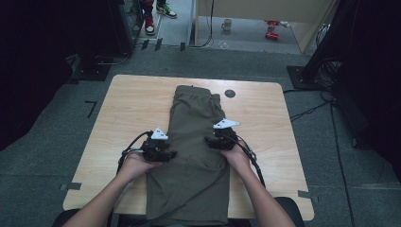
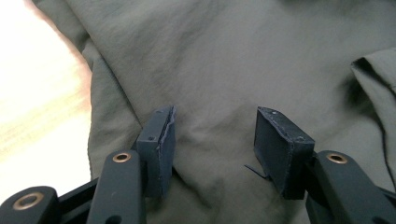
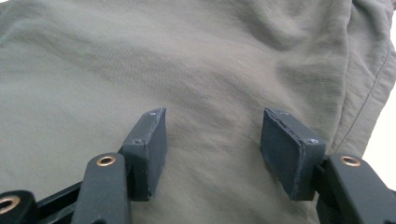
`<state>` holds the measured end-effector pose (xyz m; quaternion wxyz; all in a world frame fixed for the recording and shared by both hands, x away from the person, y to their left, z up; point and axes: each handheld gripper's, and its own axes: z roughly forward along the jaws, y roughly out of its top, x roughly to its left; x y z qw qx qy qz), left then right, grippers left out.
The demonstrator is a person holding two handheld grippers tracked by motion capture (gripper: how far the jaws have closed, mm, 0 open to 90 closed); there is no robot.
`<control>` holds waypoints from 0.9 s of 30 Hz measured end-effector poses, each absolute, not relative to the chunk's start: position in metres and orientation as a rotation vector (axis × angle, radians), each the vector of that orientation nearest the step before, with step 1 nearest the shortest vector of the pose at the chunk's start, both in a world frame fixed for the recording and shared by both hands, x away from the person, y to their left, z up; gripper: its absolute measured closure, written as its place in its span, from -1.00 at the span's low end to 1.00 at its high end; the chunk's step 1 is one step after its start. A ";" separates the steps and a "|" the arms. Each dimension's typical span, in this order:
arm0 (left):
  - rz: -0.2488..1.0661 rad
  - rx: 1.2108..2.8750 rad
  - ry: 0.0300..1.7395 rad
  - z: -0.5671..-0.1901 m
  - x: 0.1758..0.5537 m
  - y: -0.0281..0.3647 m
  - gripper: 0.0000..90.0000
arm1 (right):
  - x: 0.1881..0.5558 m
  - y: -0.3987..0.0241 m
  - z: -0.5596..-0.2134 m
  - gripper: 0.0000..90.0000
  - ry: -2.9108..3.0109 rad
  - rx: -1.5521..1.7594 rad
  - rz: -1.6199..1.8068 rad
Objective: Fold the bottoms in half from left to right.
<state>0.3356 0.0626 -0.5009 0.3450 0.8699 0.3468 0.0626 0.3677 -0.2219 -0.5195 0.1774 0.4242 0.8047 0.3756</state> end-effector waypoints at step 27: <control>0.089 2.290 0.885 -0.498 0.284 0.075 -0.06 | 0.321 -0.209 -0.513 -0.13 2.414 1.111 1.015</control>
